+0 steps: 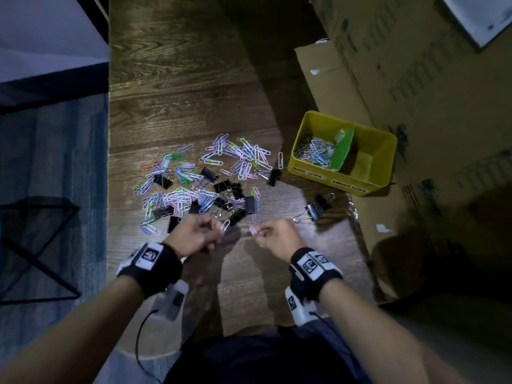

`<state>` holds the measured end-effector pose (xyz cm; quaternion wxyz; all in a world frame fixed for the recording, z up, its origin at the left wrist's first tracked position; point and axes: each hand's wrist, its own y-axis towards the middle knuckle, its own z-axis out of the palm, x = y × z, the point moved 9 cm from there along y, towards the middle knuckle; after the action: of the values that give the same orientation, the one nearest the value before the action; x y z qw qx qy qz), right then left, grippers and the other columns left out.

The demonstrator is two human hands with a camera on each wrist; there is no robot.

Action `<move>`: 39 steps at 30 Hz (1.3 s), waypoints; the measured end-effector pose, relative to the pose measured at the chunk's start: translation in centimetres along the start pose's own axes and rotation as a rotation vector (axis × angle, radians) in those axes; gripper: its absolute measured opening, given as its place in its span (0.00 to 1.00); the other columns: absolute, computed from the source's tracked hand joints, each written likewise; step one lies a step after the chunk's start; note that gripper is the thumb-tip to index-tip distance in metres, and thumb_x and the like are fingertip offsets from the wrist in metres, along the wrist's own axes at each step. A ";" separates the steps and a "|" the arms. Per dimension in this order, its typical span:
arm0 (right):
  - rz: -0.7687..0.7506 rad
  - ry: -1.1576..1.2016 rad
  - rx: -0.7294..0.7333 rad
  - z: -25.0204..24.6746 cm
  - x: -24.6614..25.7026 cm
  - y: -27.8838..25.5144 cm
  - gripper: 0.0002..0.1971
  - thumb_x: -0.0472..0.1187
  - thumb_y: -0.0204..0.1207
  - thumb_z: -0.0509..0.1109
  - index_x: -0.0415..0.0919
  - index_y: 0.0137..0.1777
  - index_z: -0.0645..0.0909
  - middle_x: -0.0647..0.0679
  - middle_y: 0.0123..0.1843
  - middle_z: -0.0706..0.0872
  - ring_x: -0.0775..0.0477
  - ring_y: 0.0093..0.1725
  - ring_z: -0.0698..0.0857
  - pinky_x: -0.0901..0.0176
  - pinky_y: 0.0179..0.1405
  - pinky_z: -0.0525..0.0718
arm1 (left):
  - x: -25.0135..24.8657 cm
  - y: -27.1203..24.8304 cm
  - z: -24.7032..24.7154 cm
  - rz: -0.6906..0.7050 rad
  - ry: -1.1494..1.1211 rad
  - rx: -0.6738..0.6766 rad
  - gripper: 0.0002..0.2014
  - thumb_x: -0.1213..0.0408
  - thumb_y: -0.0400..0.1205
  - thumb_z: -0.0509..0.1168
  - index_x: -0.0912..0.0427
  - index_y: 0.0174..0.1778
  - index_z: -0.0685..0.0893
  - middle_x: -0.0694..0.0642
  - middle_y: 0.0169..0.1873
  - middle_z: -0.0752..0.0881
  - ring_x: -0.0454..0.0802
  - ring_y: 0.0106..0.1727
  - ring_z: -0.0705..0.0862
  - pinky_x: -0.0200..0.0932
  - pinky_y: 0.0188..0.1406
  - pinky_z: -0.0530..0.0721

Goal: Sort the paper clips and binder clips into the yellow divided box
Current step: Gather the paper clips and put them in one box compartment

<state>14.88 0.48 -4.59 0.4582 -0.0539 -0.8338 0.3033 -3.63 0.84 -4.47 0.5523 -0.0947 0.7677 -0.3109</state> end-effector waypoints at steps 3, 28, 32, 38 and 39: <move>-0.039 0.269 -0.181 -7.0 0.4 -0.6 0.07 0.32 0.71 0.76 0.39 0.48 0.88 0.49 0.39 0.89 0.58 0.36 0.84 0.61 0.43 0.84 | -8.1 2.9 2.0 0.110 -0.105 -0.018 0.06 0.78 0.74 0.69 0.63 0.42 0.83 0.54 0.25 0.84 0.44 0.24 0.81 0.36 0.26 0.83; -0.240 -0.515 -0.272 -16.5 11.1 5.7 0.25 0.29 0.72 0.61 0.45 0.69 0.78 0.41 0.57 0.88 0.38 0.58 0.85 0.46 0.59 0.84 | -9.1 3.5 -2.1 0.119 0.302 -0.127 0.08 0.67 0.81 0.65 0.53 0.38 0.85 0.52 0.27 0.86 0.45 0.25 0.82 0.40 0.29 0.80; -0.373 -0.512 -0.169 -9.1 13.9 5.1 0.23 0.36 0.75 0.61 0.49 0.69 0.78 0.43 0.60 0.86 0.40 0.54 0.86 0.46 0.55 0.85 | -4.2 0.5 -11.0 0.011 0.465 -0.414 0.09 0.72 0.76 0.67 0.52 0.38 0.86 0.54 0.27 0.87 0.50 0.29 0.86 0.41 0.31 0.80; -0.501 -0.728 0.144 4.3 15.5 4.7 0.19 0.44 0.80 0.63 0.47 0.71 0.76 0.44 0.67 0.80 0.42 0.63 0.80 0.48 0.58 0.81 | -0.8 -1.7 -15.2 0.061 0.751 -0.343 0.19 0.51 0.72 0.74 0.51 0.56 0.82 0.53 0.51 0.83 0.55 0.43 0.85 0.46 0.47 0.79; -0.518 -0.777 0.179 6.1 15.6 4.6 0.20 0.43 0.79 0.63 0.46 0.72 0.75 0.44 0.68 0.78 0.40 0.66 0.77 0.46 0.61 0.79 | 0.0 -1.7 -14.2 0.058 0.793 -0.278 0.26 0.46 0.70 0.74 0.49 0.62 0.79 0.53 0.57 0.79 0.56 0.48 0.84 0.48 0.51 0.80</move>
<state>0.15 7.18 1.84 0.1756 0.3133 -0.8999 0.2474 -16.84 4.82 -0.69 0.2047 -0.0197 0.9577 -0.2012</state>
